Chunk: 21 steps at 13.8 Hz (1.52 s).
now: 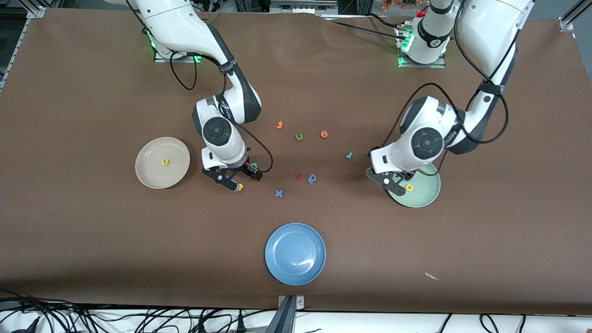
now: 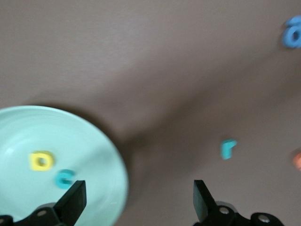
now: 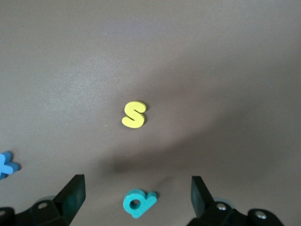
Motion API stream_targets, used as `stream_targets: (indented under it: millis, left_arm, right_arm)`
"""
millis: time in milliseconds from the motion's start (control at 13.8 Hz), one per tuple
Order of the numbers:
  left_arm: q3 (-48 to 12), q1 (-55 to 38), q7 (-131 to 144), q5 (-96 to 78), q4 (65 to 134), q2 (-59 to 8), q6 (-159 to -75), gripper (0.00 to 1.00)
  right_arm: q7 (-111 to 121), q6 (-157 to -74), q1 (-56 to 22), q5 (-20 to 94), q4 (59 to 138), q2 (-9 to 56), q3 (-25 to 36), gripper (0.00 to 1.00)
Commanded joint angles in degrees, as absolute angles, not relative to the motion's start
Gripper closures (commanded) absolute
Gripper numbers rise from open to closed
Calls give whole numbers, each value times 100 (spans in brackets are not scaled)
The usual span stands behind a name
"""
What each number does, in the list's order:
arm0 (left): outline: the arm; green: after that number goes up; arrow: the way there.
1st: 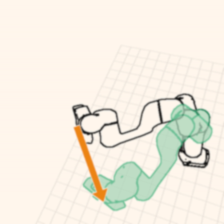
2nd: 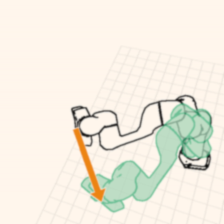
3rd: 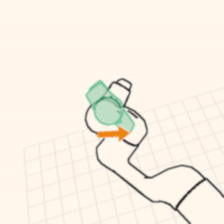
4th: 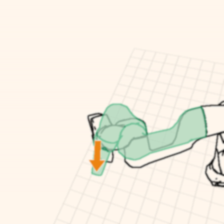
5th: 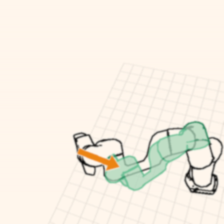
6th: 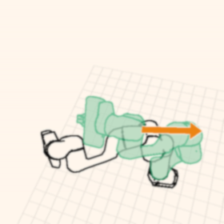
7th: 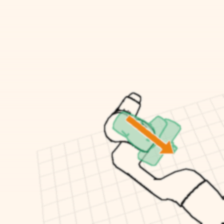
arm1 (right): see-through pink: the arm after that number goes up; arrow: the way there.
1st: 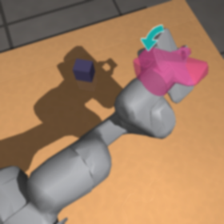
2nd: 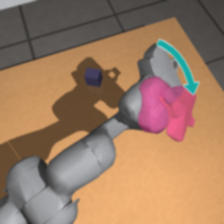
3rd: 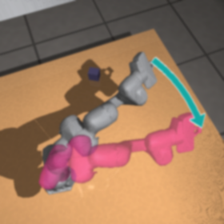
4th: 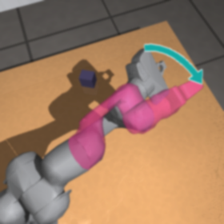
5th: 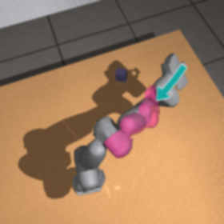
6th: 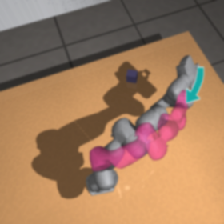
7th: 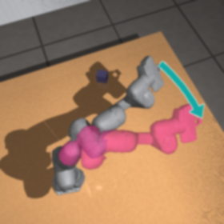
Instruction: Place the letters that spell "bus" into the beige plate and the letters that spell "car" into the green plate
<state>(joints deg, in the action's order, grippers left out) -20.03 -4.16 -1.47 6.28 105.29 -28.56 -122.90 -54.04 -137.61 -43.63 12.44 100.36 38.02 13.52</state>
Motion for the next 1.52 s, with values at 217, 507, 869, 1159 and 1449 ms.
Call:
stream_targets:
  millis: [217, 507, 869, 1159, 1449]
  left_arm:
    - [-2101, -1124, 1907, 615, 10949, -2979, -13013, 6]
    - [-2109, -1116, 1863, 1253, 11364, -3278, -13939, 21]
    - [-2109, -1116, 1916, 1644, 11382, -3358, -13966, 66]
    - [-2109, -1134, 1925, 1644, 11382, -3375, -13966, 74]
    - [-2118, -1073, 1864, 1652, 11312, -3113, -13721, 100]
  right_arm:
    - [-5722, -13975, -4623, 1354, 9923, 4069, 1380, 1]
    - [-5704, -13983, -4641, 1354, 9949, 4069, 1380, 16]
    - [-5704, -13992, -4641, 1362, 9975, 4069, 1345, 30]
    - [-5652, -13992, -4641, 1397, 10054, 4052, 1345, 34]
    - [-5634, -13992, -4641, 1406, 10099, 4025, 1336, 39]
